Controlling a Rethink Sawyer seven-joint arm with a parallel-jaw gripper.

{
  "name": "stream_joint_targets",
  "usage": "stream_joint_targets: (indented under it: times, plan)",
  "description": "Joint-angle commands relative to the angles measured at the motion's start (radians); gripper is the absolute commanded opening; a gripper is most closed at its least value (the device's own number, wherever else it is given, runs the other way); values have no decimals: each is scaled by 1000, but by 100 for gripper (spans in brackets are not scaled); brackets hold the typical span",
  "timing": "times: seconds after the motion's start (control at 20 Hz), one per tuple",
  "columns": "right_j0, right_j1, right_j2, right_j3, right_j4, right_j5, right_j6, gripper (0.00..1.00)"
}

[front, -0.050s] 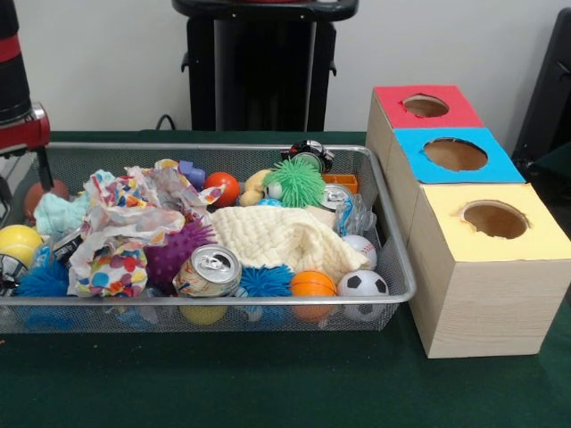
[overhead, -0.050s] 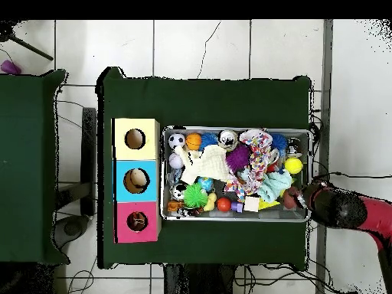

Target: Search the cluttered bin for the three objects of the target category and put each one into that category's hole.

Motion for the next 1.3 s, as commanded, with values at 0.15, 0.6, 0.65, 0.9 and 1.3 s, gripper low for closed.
stream_joint_targets:
  times: [0.15,0.6,0.65,0.9,1.3]
  plan:
    - [-34,20,-69,92,-68,-4,-133,100]
    - [-46,47,-73,89,-76,-24,-119,100]
    - [-47,59,-74,84,-80,-29,-119,100]
    - [-52,142,-71,32,-92,-47,-145,100]
    - [-34,220,-50,-45,-109,-64,-195,100]
